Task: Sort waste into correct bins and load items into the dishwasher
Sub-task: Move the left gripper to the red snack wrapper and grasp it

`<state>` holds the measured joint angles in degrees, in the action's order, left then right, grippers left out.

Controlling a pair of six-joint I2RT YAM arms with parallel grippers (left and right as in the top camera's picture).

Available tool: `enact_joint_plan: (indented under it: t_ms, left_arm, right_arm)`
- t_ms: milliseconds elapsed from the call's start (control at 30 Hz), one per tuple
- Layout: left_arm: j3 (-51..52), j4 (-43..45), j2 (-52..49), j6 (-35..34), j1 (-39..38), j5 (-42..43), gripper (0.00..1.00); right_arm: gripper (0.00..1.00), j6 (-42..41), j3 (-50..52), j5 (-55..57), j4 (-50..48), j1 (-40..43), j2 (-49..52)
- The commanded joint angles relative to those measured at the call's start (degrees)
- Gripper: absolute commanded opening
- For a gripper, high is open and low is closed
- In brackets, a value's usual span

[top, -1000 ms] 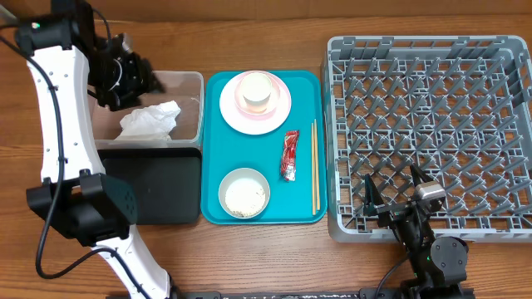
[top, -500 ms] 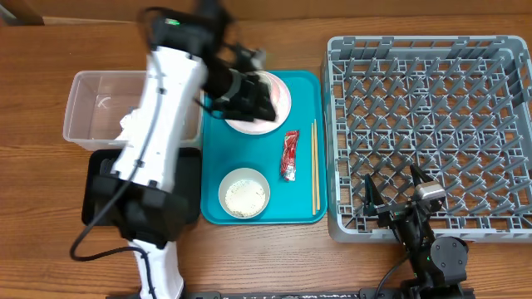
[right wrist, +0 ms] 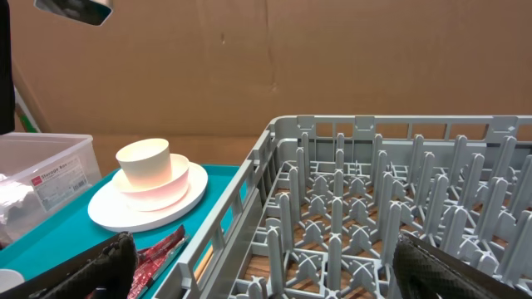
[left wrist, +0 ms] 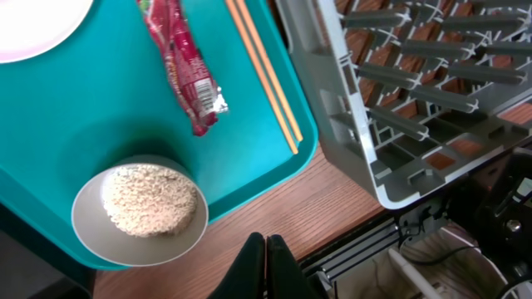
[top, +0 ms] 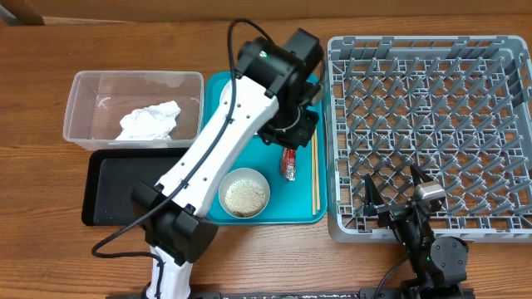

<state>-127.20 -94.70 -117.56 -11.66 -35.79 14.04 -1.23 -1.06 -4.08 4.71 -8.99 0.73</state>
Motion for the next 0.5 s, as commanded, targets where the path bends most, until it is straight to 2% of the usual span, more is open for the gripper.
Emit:
enact_joint_plan:
  t_ms: [0, 67, 133, 167, 233, 267, 333, 367, 433, 467]
  left_arm:
    - [0.42, 0.68, 1.09, -0.72, -0.94, -2.21, 0.04]
    - [0.44, 1.11, 1.09, -0.85, -1.11, -2.19, 0.08]
    - [0.59, 1.31, 1.09, -0.85, -1.25, -2.19, 0.18]
    - [0.87, 1.49, 1.09, -0.85, -1.33, -2.19, 0.26]
    - [1.99, 2.03, 1.09, -1.73, -1.44, -2.01, 0.3]
    - [2.67, 2.27, 1.07, -2.19, -1.44, -2.03, 0.29]
    - [4.46, 3.3, 1.07, -2.56, -1.46, -2.16, 0.13]
    - [5.68, 3.93, 1.07, -2.58, -1.46, -2.19, 0.1]
    - [7.43, 4.96, 1.07, -2.62, -1.46, -2.21, 0.09]
    - [8.66, 5.86, 1.07, -2.89, -1.46, -2.19, 0.12]
  right_arm:
    - [1.0, 0.42, 0.61, 0.07, -0.22, 0.11, -0.57]
    - [1.0, 0.42, 0.61, 0.07, -0.22, 0.11, -0.57]
    - [1.0, 0.42, 0.61, 0.07, -0.24, 0.11, -0.57]
    - [1.0, 0.42, 0.61, 0.07, -0.24, 0.11, -0.57]
    - [1.0, 0.42, 0.61, 0.07, -0.22, 0.11, -0.57]
    - [1.0, 0.42, 0.61, 0.07, -0.22, 0.11, -0.57]
    - [1.0, 0.42, 0.61, 0.07, -0.22, 0.11, -0.57]
    - [1.0, 0.42, 0.61, 0.07, -0.22, 0.11, -0.57]
    - [1.0, 0.42, 0.61, 0.07, -0.22, 0.11, -0.57]
    - [1.0, 0.42, 0.61, 0.07, -0.22, 0.11, -0.57]
